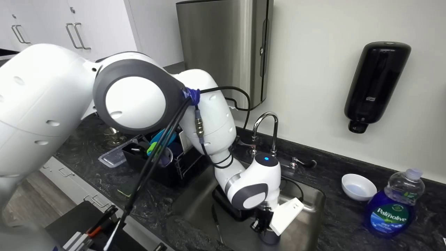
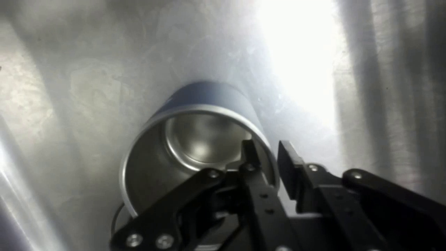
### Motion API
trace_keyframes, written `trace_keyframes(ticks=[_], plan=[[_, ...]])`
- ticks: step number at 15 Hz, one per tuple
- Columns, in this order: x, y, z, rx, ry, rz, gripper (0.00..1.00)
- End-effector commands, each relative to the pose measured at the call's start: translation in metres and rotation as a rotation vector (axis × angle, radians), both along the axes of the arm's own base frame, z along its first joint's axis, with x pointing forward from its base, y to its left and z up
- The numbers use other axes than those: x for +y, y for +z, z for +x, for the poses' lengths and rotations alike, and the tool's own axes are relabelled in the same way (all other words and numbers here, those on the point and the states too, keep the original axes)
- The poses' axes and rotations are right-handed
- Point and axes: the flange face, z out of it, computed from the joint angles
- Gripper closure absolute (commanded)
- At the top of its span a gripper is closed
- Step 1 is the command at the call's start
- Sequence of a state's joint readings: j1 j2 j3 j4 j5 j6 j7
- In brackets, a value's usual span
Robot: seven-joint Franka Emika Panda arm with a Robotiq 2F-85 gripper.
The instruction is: Pick up the blue cup and place it in the sink
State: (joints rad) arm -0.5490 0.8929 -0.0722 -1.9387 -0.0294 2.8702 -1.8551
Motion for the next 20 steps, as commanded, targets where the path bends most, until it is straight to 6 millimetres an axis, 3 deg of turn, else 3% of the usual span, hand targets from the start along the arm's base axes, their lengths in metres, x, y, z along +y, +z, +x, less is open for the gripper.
trace_keyframes(ticks=[1,4,8,14,20], plan=[[0.001,0.004,0.003,-0.019,-0.001,-0.009,0.46],[0.007,0.016,0.011,-0.035,0.002,0.002,0.27],[0.012,0.049,0.027,-0.084,0.012,-0.001,0.01],[0.008,0.117,0.038,-0.157,-0.012,-0.053,0.0],[0.005,0.202,0.035,-0.301,-0.291,-0.123,0.0]])
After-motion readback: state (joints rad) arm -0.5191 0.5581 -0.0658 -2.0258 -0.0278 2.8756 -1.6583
